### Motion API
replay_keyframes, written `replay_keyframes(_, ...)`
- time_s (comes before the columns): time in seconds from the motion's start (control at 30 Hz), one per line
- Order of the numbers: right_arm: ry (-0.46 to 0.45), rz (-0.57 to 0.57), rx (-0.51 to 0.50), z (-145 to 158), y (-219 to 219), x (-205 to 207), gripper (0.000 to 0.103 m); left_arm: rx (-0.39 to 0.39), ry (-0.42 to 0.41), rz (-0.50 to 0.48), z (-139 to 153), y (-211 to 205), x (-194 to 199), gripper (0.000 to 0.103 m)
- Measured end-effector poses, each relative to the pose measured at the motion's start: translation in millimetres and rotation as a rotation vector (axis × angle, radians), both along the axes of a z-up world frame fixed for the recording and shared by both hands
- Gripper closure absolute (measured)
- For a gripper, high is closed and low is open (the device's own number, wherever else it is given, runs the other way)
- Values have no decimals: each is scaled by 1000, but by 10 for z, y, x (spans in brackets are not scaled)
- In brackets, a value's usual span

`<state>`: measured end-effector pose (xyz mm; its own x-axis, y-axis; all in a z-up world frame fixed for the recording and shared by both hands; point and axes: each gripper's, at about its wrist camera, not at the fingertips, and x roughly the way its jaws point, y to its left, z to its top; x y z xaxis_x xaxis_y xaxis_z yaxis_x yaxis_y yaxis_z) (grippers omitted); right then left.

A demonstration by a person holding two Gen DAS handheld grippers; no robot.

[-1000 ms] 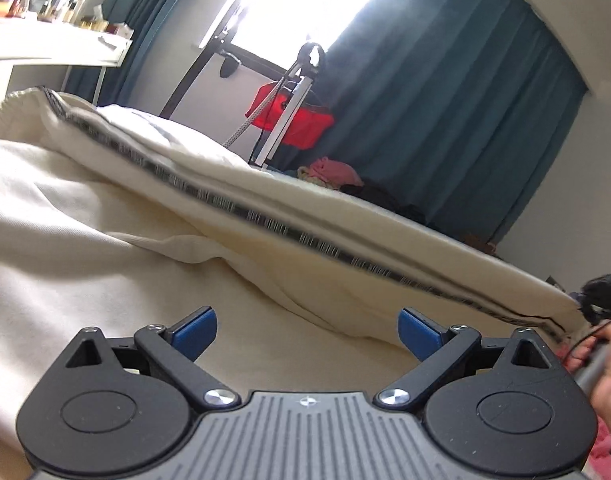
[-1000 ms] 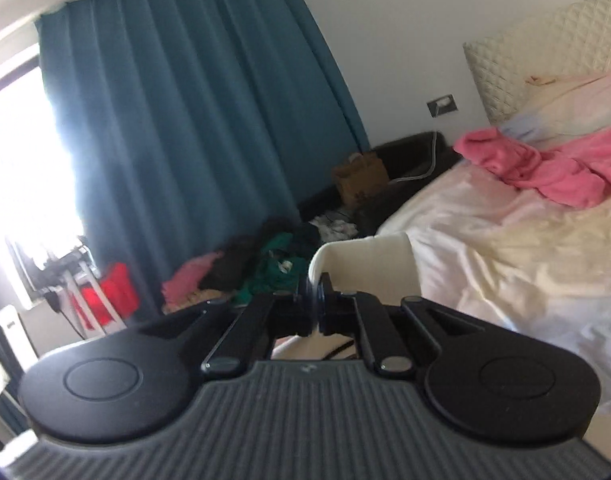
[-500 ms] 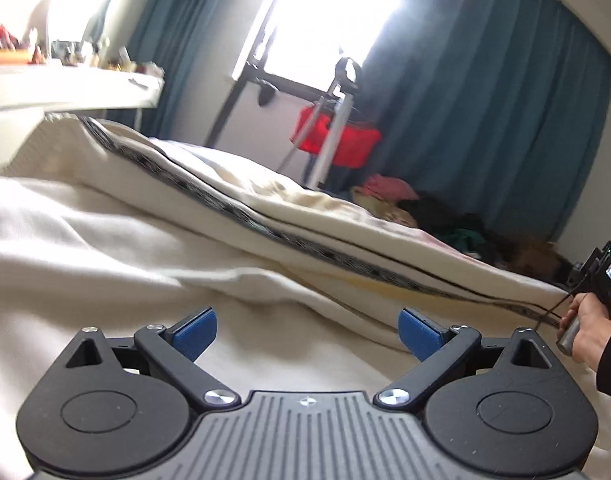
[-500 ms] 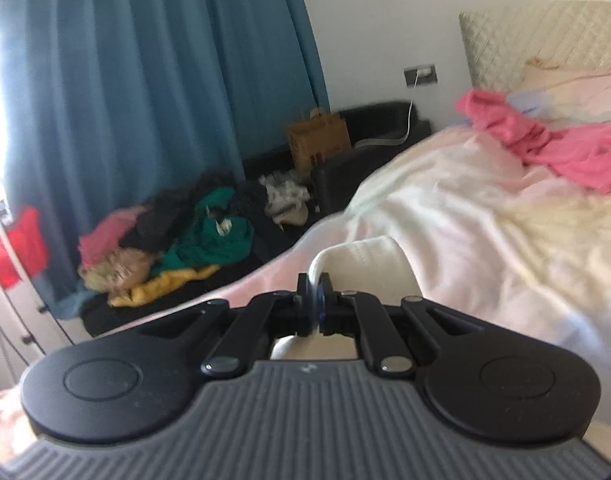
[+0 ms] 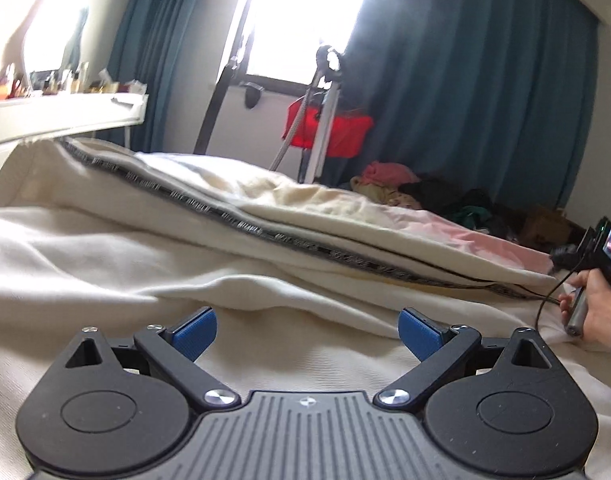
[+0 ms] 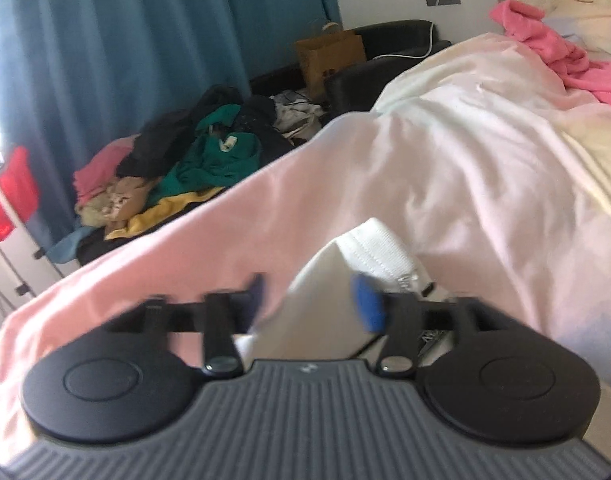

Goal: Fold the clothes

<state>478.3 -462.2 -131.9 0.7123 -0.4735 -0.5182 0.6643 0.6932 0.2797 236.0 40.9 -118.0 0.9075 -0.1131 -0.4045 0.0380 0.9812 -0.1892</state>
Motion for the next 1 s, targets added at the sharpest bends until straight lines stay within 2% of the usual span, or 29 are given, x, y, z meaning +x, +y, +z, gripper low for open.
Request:
replay_keyframes(0.03, -7, 5, -2, 64, 25, -82, 22, -1, -1, -6, 21, -13, -21, 5)
replay_keyframes(0.17, -13, 60, -27, 384, 228, -553, 21, -24, -10, -10, 144, -54, -200, 5)
replay_keyframes(0.23, 18, 99, -71, 527, 356, -795, 21, -28, -29, -16, 210, -85, -318, 4)
replay_keyframes(0.33, 15, 191, -133, 724, 601, -1257, 21, 27, -80, -23, 220, -194, -548, 3)
replay_keyframes(0.5, -28, 331, -196, 985, 1048, -2052, 21, 92, -98, -54, 257, -368, -832, 3)
replay_keyframes(0.6, -72, 359, -128, 1075, 1248, -2532, 21, 131, -139, -74, 353, -424, -1036, 3)
replay_keyframes(0.7, -107, 405, -70, 1117, 1479, -2940, 21, 156, -139, -67, 402, -427, -1221, 3)
replay_keyframes(0.83, -169, 483, -103, 1091, 1803, -3358, 21, 172, -118, -44, 424, -395, -1407, 2)
replay_keyframes(1.0, -154, 570, -145, 1115, 2069, -3410, 21, 180, -59, 26, 399, -316, -1336, 2)
